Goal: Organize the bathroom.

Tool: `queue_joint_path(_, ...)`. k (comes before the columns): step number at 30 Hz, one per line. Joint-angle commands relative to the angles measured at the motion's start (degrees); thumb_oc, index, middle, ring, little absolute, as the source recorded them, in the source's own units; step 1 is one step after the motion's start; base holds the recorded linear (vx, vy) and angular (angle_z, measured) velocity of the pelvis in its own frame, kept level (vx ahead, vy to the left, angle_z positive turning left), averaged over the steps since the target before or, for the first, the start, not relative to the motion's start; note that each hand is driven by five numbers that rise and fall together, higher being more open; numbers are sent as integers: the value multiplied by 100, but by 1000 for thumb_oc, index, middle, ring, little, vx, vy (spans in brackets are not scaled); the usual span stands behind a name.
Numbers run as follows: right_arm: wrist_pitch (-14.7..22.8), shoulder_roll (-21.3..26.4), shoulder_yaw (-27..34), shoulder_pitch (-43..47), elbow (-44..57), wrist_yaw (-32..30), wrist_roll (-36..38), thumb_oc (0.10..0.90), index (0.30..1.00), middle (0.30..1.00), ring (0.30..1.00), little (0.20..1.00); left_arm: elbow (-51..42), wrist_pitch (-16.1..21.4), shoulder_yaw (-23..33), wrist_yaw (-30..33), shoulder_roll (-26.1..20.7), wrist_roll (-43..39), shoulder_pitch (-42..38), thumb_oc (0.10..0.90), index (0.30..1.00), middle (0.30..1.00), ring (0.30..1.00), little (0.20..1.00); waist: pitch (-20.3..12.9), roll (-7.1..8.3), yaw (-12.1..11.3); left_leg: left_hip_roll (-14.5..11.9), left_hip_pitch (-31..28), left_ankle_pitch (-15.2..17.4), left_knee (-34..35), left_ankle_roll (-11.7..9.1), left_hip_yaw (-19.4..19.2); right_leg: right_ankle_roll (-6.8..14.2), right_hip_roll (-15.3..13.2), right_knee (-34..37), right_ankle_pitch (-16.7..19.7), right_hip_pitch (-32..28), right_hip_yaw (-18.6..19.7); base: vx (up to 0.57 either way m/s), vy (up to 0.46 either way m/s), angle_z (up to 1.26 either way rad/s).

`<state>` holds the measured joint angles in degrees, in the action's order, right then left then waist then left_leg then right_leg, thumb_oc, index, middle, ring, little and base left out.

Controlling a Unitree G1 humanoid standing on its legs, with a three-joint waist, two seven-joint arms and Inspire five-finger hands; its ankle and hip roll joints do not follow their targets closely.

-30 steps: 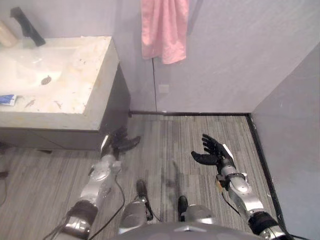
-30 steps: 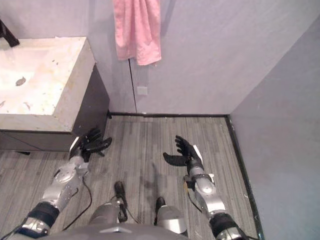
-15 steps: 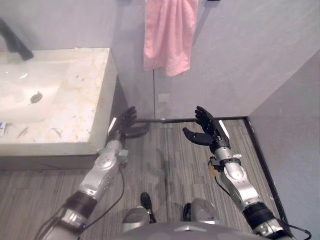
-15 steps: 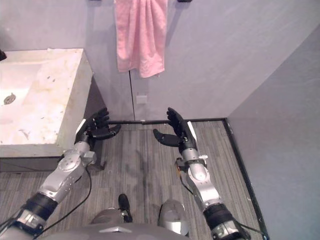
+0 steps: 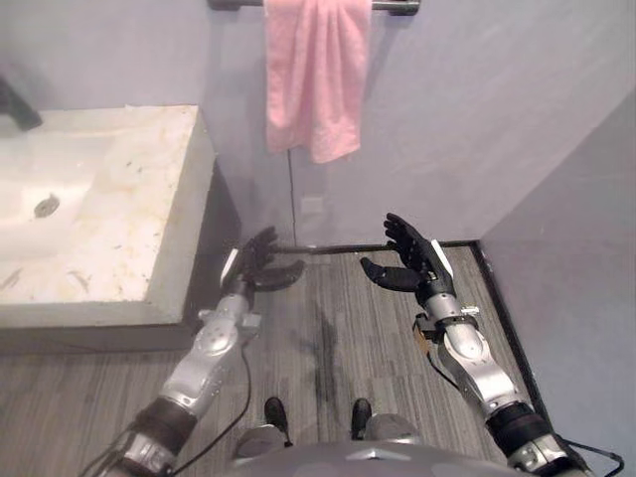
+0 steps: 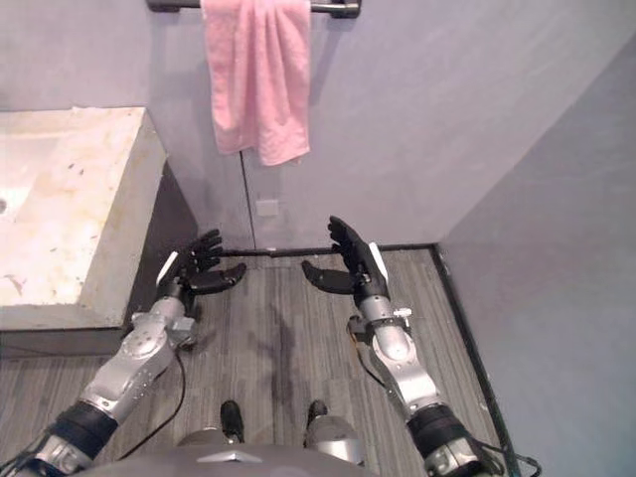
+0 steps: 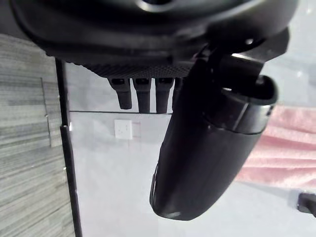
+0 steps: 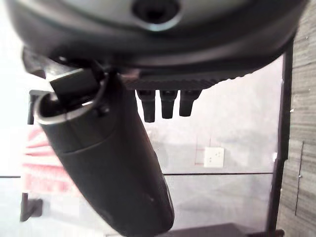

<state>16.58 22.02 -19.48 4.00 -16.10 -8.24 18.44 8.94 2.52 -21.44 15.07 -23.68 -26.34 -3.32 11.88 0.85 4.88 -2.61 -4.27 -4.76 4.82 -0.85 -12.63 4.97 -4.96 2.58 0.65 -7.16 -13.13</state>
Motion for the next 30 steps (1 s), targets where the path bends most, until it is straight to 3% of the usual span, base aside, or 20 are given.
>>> queue_joint_path(1,504,91,250,448,662,-118,-81,800,900,900,900,900,-679,796,84,32,23,325,-263,800,900,900,900,900,-279,-35,-87,416,291,960,-1556,-40,-27,103,237,-374,-151,598,138,183,-178,30)
queue_joint_path(2,453,152,267,504,729,-139,-82,800,900,900,900,900,-713,799,98,9,21,314,-313,800,900,900,900,900,-257,52,-100,411,554,883,-2306,-145,15,7,232,-364,-180,540,177,181,-173,39)
queue_joint_path(5,377,303,283,680,761,-183,15,800,900,900,900,900,-754,785,97,-24,36,260,-429,800,900,900,900,900,-164,113,-135,314,1089,714,-3209,-261,147,-137,302,-428,-295,420,246,195,-97,29)
queue_joint_path(7,355,300,272,818,705,-262,49,800,900,900,900,900,-695,791,88,-145,72,217,-530,800,900,900,900,900,-127,100,-141,204,1030,754,-2611,-144,27,-125,361,-445,-360,309,289,322,39,19)
queue_joint_path(8,326,255,260,852,705,-314,30,800,900,900,900,900,-698,809,55,-258,83,227,-555,800,900,900,900,900,-149,4,-107,95,809,615,-1595,-88,-28,-91,446,-428,-395,262,291,347,143,9)
queue_joint_path(10,333,213,252,790,732,-331,-90,800,900,900,900,900,-745,826,-41,-282,74,266,-583,800,900,900,900,900,-130,-133,-47,-93,693,205,-608,-130,-76,-81,559,-448,-494,205,296,416,167,14)
queue_joint_path(11,427,200,187,607,768,-325,-181,800,900,900,900,900,-736,823,-191,-232,62,187,-618,800,900,900,900,900,-93,-228,-47,-268,905,-427,-59,-265,149,-72,689,-427,-657,57,324,367,108,12)
queue_joint_path(12,427,200,188,603,770,-325,-182,800,900,900,900,900,-734,824,-194,-231,62,188,-617,800,900,900,900,900,-95,-224,-38,-261,905,-429,-58,-265,160,-71,684,-431,-666,54,313,519,137,12)
queue_joint_path(13,507,201,102,466,765,-282,-180,800,900,900,900,900,-725,851,-240,-234,71,232,-559,800,900,900,900,900,-67,-224,-78,-413,1171,-622,12,-326,447,-64,717,-483,-811,-18,363,341,95,10)
queue_joint_path(14,516,199,88,447,756,-268,-178,800,900,900,900,900,-722,868,-236,-237,74,256,-537,800,900,900,900,900,-58,-218,-81,-431,1195,-632,5,-329,479,-64,716,-504,-843,-30,366,569,195,5)
queue_joint_path(15,568,187,76,429,673,-126,-194,800,900,900,900,900,-695,947,-150,-312,73,227,-468,800,900,900,900,900,-37,-205,-108,-408,1115,-385,-90,-267,473,-70,688,-708,-964,-35,382,298,122,-11)
queue_joint_path(18,582,185,70,418,589,-36,-186,800,900,900,900,900,-705,978,-85,-306,42,169,-417,800,900,900,900,900,-53,-228,-131,-308,996,-176,-256,-172,292,-33,642,-1036,-1146,-7,419,436,218,-27)
queue_joint_path(19,580,124,65,373,562,-28,-141,800,900,900,900,900,-687,978,-83,-282,25,205,-413,800,900,900,900,900,-75,-265,-191,-230,1107,-110,-531,-137,338,33,600,-1400,-1434,-32,392,361,187,-32)
queue_joint_path(20,607,111,71,318,573,-24,-28,800,900,900,900,900,-674,963,-79,-289,-4,235,-414,800,900,900,900,900,-102,-271,-208,-191,1048,-15,-574,-37,279,152,522,-1962,-1462,134,322,508,272,-41)
queue_joint_path(21,574,95,75,257,607,30,23,800,900,900,900,900,-569,892,-112,-265,-3,300,-482,800,900,900,900,900,-98,-305,-185,-180,806,100,-420,129,224,421,261,-3119,-1096,714,267,324,195,-29)
queue_joint_path(25,617,132,91,137,653,152,-65,800,900,900,900,900,-350,922,-135,-297,-33,283,-584,800,900,900,900,900,-35,-397,-114,-155,511,217,-400,216,166,598,-48,-4544,-759,1448,268,265,122,-30)
queue_joint_path(27,653,93,117,95,691,138,72,800,900,900,900,900,-363,913,-125,-202,-25,267,-584,800,900,900,900,900,-38,-423,-91,-63,406,284,-404,215,155,537,-210,-4219,-658,1455,140,307,55,-6)
queue_joint_path(28,716,11,152,69,726,124,-15,800,900,900,900,900,-390,988,-86,-282,-5,253,-585,800,900,900,900,900,-27,-386,-91,47,279,325,-361,193,152,490,-331,-3513,-671,1255,-95,239,-32,-7)
queue_joint_path(30,852,-20,166,73,794,7,-161,800,900,900,900,900,-512,1003,-64,-320,-8,341,-572,800,900,900,900,900,-31,-327,-91,101,175,352,-315,92,67,438,-294,-1901,-589,1038,-339,181,-111,-15)
